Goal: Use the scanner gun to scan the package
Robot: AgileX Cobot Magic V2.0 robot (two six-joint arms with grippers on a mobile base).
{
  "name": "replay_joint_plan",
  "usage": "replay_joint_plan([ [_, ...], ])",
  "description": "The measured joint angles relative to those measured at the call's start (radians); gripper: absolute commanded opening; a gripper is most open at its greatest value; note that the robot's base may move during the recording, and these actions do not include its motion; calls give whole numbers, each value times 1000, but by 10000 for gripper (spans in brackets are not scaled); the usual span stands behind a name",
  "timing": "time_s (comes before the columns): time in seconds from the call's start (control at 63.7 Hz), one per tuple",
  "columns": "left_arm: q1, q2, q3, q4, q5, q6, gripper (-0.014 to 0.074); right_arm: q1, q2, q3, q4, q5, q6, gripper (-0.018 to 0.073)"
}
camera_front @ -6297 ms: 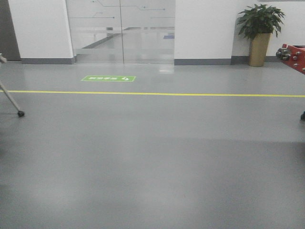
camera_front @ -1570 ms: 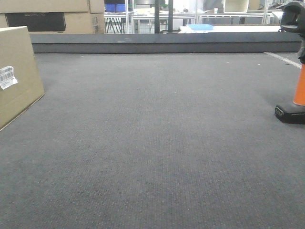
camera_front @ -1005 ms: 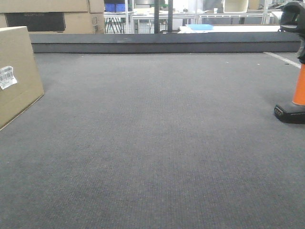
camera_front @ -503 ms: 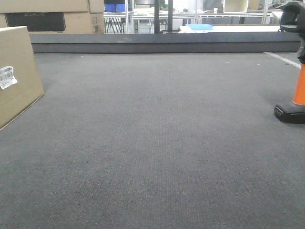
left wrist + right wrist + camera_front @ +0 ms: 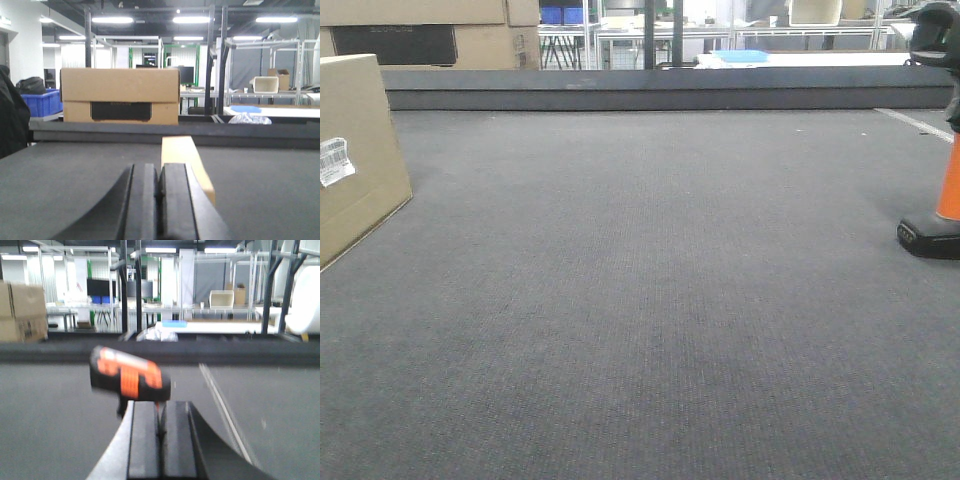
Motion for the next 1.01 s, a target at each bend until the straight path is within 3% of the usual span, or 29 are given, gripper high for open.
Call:
replay_joint_plan([
  [0.188, 0, 7, -229, 0, 165, 0, -83, 0, 15, -240, 0, 103, 0, -153],
  [0.361, 0, 99, -423, 0, 357, 0, 152, 0, 142, -387, 0, 201, 0, -99],
  [0.471, 0, 180, -493, 0, 444, 0, 338, 0, 231, -418, 0, 220, 0, 90],
  [0.503, 0, 205, -510, -3, 469, 0, 398, 0, 258, -418, 0, 227, 0, 185],
  [0.675, 0, 332, -573, -23, 601, 0, 584, 0, 356, -418, 0, 241, 0, 570],
  [0.848, -5, 481, -666, -28, 757, 0, 602, 0, 390, -418, -1, 248, 0, 570],
  [1.005, -68, 640, -812, -29, 898, 0, 602, 0, 390, -418, -2, 250, 0, 570],
])
